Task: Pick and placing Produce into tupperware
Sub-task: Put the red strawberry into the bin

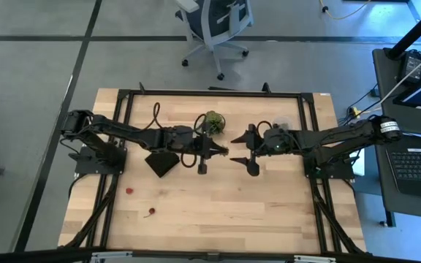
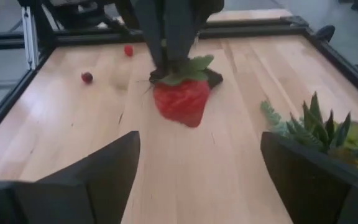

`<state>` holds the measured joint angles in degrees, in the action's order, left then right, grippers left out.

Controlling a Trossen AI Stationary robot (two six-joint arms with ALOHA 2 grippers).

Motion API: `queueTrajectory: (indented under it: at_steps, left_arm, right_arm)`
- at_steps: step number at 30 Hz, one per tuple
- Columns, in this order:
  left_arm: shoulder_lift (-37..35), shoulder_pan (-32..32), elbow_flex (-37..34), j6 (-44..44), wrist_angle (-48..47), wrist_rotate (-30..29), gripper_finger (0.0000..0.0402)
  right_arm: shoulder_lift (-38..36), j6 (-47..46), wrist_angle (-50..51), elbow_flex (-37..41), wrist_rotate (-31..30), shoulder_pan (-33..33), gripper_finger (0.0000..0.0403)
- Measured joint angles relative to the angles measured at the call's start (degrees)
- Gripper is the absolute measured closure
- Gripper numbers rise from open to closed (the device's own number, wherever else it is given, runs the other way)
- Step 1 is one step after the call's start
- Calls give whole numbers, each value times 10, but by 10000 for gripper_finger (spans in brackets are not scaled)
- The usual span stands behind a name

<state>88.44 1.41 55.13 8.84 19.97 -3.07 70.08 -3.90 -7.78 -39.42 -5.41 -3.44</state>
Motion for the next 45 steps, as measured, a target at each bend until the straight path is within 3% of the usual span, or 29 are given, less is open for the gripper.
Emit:
queueTrajectory:
  at_steps: [11, 23, 33, 45]
  left_arm:
    - [0, 0, 0, 8, 41, 15, 401]
    - [0, 0, 0, 9, 66, 15, 401]
    - [0, 0, 0, 9, 61, 15, 401]
    - [0, 0, 0, 9, 61, 13, 401]
  right_arm:
    - [2, 31, -63, 0, -1, -1, 63]
    - [68, 57, -165, 0, 1, -2, 63]
    - [68, 57, -186, 0, 1, -2, 64]
    - [68, 56, -186, 0, 11, -6, 158]
